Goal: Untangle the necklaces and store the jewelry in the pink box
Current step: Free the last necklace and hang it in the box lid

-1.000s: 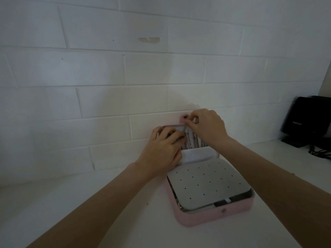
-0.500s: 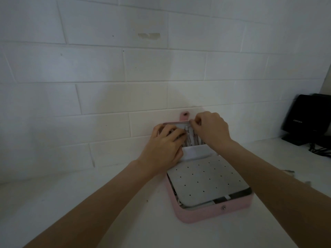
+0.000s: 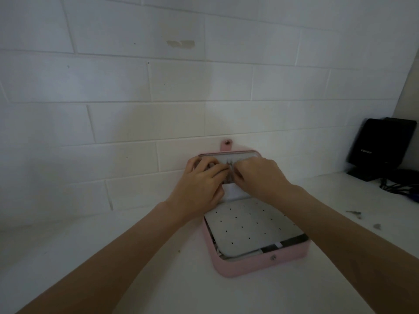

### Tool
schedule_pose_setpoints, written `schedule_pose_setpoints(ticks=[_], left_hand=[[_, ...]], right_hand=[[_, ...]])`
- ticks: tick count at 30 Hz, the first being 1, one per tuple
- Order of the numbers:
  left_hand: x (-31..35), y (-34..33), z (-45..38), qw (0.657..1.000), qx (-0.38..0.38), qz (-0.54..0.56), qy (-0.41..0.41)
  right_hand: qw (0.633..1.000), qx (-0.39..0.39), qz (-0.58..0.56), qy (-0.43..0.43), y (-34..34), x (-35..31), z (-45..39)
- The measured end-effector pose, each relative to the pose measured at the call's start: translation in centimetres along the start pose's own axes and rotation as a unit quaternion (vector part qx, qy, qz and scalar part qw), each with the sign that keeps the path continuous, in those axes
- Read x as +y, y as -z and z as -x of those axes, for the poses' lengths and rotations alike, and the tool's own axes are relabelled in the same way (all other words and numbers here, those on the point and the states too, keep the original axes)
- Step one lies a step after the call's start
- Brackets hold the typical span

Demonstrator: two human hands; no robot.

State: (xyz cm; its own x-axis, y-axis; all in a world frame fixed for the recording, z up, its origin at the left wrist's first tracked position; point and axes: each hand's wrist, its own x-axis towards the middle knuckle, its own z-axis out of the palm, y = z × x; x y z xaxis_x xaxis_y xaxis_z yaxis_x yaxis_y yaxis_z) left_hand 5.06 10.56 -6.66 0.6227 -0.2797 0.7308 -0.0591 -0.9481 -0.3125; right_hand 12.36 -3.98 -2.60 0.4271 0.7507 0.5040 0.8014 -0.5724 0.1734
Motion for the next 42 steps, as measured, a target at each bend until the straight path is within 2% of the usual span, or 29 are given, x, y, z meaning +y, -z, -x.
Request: schedule_pose_setpoints(ticks=[4,11,28,31,37,42], left_hand=[[0.1,-0.1,0.1,1.000,0.013,0.016,0.002],[-0.2,0.1,0.3,1.000,0.006,0.018,-0.004],[0.3,0.0,0.0,1.000,0.005,-0.014,0.013],[0.3,0.0,0.0,1.000,0.005,-0.013,0.013],[0.2,0.2,-0.2,0.998,-0.001,0.036,0.045],[0.1,0.3,-0.6,0.995,0.013,0.066,0.069]], right_hand=[[0.997,-0.003,0.036,0.067,0.5,-0.5,-0.6],[0.991,-0.040,0.092,0.085,1.9,-0.8,-2.9],[0.995,-0.073,0.007,0.073,2.8,0.2,-5.0],[0.997,-0.053,-0.013,0.049,2.6,0.4,-4.8],[0.999,-0.018,0.039,-0.024,1.8,0.9,-3.8],[0.992,-0.007,-0.049,-0.113,0.3,1.3,-3.4]])
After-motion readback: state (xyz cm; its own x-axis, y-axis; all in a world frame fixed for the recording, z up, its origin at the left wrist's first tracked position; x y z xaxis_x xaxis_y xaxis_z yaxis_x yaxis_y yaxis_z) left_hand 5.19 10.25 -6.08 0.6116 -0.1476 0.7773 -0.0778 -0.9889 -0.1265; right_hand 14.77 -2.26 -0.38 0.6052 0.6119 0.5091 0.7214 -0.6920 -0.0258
